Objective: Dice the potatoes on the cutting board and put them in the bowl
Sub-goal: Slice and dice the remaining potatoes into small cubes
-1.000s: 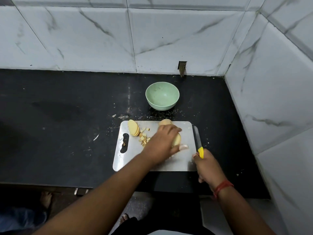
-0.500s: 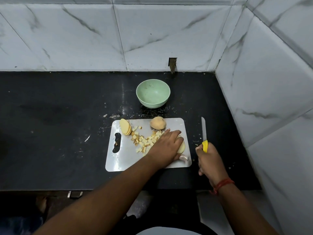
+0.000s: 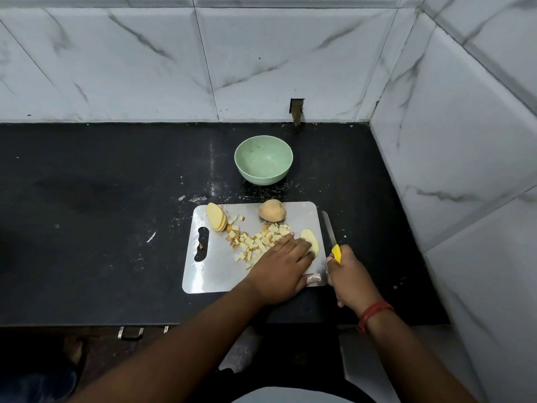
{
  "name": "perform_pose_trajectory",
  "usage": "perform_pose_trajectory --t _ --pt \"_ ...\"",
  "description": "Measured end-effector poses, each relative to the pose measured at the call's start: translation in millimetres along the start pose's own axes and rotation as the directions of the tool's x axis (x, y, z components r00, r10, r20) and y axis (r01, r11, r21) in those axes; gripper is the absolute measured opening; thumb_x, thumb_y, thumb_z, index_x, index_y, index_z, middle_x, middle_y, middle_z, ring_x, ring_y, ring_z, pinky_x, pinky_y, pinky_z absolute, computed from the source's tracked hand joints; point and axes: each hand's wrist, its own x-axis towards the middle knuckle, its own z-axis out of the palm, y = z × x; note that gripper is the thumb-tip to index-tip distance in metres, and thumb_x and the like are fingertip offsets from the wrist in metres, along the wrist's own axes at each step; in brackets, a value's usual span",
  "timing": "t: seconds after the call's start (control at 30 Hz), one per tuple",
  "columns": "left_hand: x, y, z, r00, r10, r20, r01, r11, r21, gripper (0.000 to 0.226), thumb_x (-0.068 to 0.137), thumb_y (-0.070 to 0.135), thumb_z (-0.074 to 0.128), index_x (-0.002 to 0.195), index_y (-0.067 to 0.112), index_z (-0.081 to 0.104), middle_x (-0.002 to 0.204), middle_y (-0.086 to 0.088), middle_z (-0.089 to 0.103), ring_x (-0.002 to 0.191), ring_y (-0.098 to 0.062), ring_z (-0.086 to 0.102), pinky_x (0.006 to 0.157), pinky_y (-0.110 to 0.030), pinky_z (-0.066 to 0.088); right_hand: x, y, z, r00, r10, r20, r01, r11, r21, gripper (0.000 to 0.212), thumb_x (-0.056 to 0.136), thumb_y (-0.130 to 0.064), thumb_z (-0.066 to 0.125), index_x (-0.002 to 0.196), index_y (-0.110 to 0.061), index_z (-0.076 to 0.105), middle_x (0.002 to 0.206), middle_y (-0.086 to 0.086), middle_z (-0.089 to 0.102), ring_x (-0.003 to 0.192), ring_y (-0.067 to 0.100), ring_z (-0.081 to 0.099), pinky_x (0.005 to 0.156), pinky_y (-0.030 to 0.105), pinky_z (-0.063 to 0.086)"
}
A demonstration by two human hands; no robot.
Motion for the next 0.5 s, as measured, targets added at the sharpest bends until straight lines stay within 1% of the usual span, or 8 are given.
perform_pose_trajectory --t 0.07,0.13,0.2,0.3,0.43,0.5 --pt "-2 1 -1 1.000 -0.024 -0.006 0.024 1.000 -0.018 0.053 0.101 0.047 0.054 0.138 0.011 0.059 0.146 -0.014 0.055 0.138 -0.030 0.048 0.126 -0.045 0.023 -1 -1 0 1.000 -0.007 -0.002 0.007 1.000 -0.026 0.024 0.102 -0.028 0.040 0.124 -0.018 0.039 0.095 0.013 0.060 0.067 0.027 0.058 0.035 0.023 0.043" --pt "-8 2 0 0.999 -0.046 -0.028 0.044 0.998 -0.051 0.053 0.104 0.048 0.048 0.139 0.010 0.057 0.148 -0.015 0.052 0.139 -0.031 0.046 0.127 -0.046 0.022 -2 -1 -3 1.000 0.002 -0.007 -0.002 0.999 -0.037 0.022 0.101 -0.027 0.041 0.120 -0.018 0.040 0.094 0.013 0.061 0.069 0.028 0.059 0.036 0.024 0.043" --pt "-15 2 3 0.999 -0.021 -0.042 0.019 0.998 -0.053 0.052 0.106 0.049 0.047 0.139 0.010 0.057 0.146 -0.015 0.053 0.139 -0.032 0.045 0.126 -0.047 0.024 -3 0 -4 1.000 0.016 -0.004 -0.016 0.999 -0.041 0.021 0.101 -0.028 0.041 0.119 -0.017 0.041 0.095 0.014 0.061 0.070 0.027 0.059 0.036 0.024 0.044" --pt "-20 2 6 0.999 0.013 -0.030 -0.014 0.999 -0.028 0.053 0.106 0.050 0.045 0.140 0.012 0.058 0.146 -0.014 0.054 0.139 -0.030 0.046 0.126 -0.047 0.025 -4 1 -4 0.999 0.032 0.009 -0.031 0.998 -0.060 0.025 0.101 -0.028 0.041 0.124 -0.018 0.040 0.099 0.015 0.061 0.072 0.026 0.059 0.036 0.023 0.043" --pt "-15 5 5 0.999 -0.045 -0.002 0.045 0.998 -0.047 0.058 0.106 0.052 0.041 0.146 0.012 0.054 0.151 -0.013 0.050 0.143 -0.030 0.043 0.127 -0.045 0.021 -6 -2 -2 0.998 0.040 0.052 -0.035 0.995 -0.098 0.037 0.101 -0.029 0.039 0.137 -0.021 0.036 0.103 0.014 0.061 0.075 0.026 0.061 0.037 0.023 0.044" --pt "-16 6 3 0.996 -0.091 0.005 0.091 0.994 -0.067 0.062 0.106 0.053 0.037 0.149 0.010 0.050 0.154 -0.013 0.047 0.145 -0.030 0.040 0.127 -0.045 0.020 -7 -3 -2 0.996 0.036 0.078 -0.027 0.993 -0.114 0.036 0.102 -0.029 0.038 0.136 -0.020 0.035 0.103 0.013 0.062 0.075 0.025 0.061 0.038 0.024 0.045"
